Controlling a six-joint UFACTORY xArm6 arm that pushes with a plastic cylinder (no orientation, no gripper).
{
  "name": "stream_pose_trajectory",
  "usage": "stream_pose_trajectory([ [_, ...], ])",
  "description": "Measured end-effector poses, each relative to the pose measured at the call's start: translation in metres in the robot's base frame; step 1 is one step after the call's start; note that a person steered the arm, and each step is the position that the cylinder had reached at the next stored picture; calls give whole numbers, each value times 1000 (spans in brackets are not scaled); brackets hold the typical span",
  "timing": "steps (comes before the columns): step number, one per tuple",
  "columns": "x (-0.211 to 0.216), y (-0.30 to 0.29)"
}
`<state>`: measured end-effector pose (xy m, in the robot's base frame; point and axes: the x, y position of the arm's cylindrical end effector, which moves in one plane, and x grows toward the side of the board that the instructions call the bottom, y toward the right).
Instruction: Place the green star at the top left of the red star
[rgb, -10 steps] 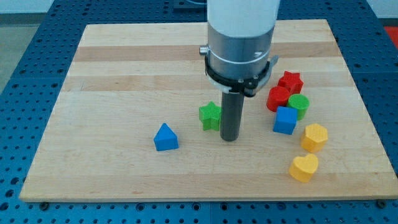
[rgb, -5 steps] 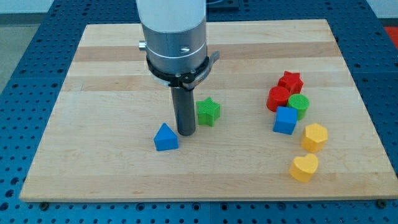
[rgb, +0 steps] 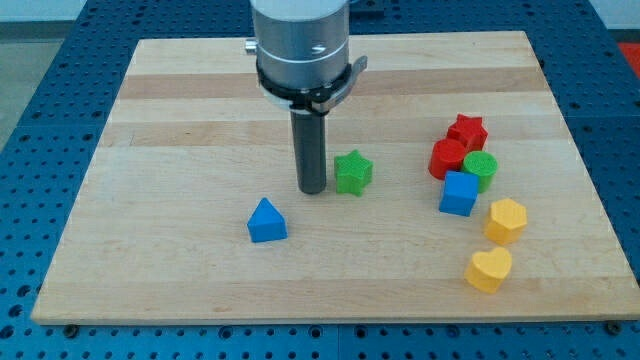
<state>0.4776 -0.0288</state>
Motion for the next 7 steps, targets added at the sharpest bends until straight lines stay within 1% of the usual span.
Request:
stream_pose_trajectory([
  [1, 6, 0],
  [2, 6, 15],
  [4, 3, 63],
  [5, -10, 77],
  [7, -52, 78],
])
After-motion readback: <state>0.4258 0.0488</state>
